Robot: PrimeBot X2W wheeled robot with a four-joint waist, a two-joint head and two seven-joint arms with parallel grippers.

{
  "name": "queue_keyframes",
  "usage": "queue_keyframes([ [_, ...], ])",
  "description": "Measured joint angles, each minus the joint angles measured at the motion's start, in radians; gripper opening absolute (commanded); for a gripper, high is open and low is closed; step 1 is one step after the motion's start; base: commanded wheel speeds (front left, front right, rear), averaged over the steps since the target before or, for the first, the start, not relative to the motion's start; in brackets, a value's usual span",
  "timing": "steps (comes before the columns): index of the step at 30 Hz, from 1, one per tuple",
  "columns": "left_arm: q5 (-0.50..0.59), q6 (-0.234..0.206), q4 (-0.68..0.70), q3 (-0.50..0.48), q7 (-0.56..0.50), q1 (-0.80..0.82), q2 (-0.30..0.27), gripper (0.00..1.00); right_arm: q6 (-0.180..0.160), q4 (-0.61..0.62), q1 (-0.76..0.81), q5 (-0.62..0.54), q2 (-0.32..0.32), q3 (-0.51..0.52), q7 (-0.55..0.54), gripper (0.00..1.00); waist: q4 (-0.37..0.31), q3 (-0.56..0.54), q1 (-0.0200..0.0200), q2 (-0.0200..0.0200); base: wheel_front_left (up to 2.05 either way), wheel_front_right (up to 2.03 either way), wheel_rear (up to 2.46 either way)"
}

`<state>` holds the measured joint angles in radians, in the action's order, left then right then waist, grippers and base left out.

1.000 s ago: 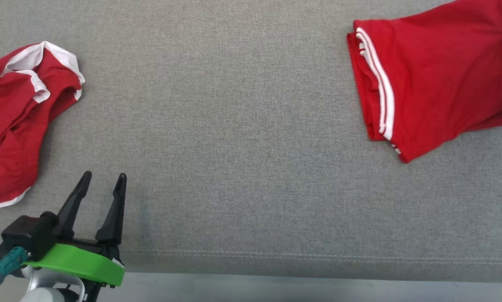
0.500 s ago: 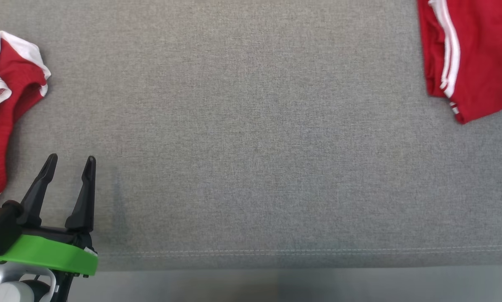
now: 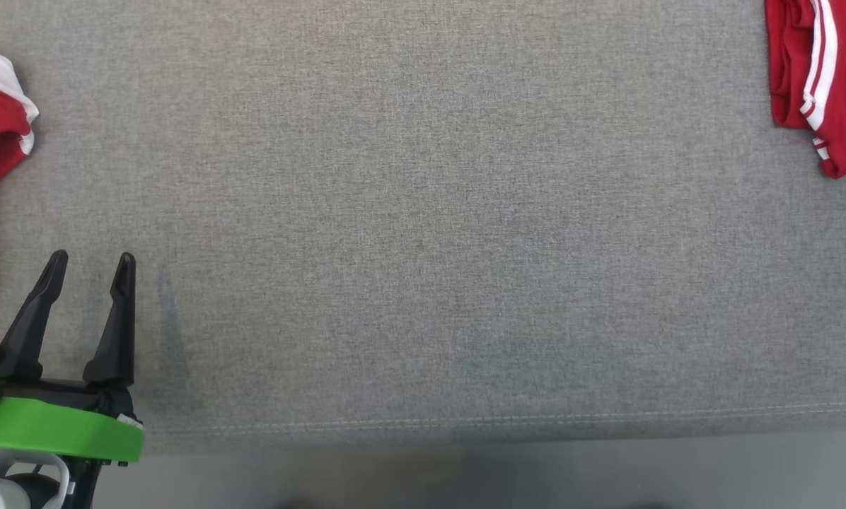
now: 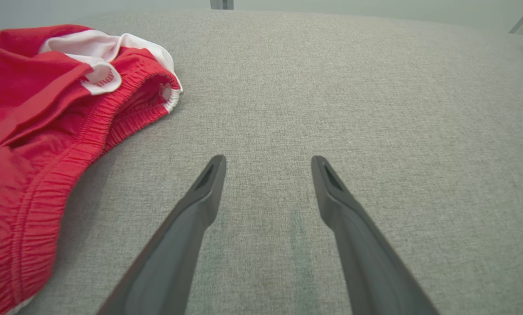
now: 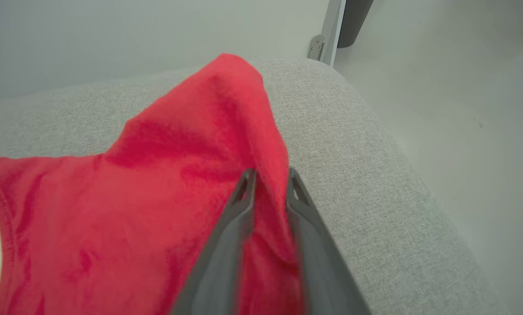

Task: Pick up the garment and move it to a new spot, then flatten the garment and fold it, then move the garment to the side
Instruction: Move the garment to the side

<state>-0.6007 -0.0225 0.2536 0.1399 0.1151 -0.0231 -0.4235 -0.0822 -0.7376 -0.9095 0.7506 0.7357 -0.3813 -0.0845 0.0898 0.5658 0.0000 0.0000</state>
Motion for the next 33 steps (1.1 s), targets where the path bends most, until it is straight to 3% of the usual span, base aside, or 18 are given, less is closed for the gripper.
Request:
queue_keyframes([
  [12,-0.006,-0.009,0.014,-0.012,0.000,-0.013,0.000,1.00,-0.016,-0.067,-0.003,-0.032,-0.007,-0.005,0.069,1.00,-0.036,0.001,0.0000,0.0000,0.00,0.00,0.00],
  [21,-0.012,-0.008,0.003,-0.002,0.030,0.012,0.029,1.00,0.003,-0.025,0.000,-0.037,-0.041,0.012,0.233,1.00,-0.065,-0.035,0.0000,0.0000,0.00,0.00,0.00],
  [26,-0.016,0.005,-0.045,0.038,0.046,0.030,0.067,1.00,0.013,-0.016,0.087,-0.039,-0.042,0.012,0.323,1.00,-0.067,-0.082,0.0000,0.0000,0.00,0.00,0.00],
  [33,-0.018,0.006,-0.130,0.053,0.072,0.029,0.093,1.00,0.021,0.047,0.203,-0.041,-0.087,0.008,0.336,1.00,-0.067,-0.166,0.0000,0.0000,0.00,0.00,0.00],
])
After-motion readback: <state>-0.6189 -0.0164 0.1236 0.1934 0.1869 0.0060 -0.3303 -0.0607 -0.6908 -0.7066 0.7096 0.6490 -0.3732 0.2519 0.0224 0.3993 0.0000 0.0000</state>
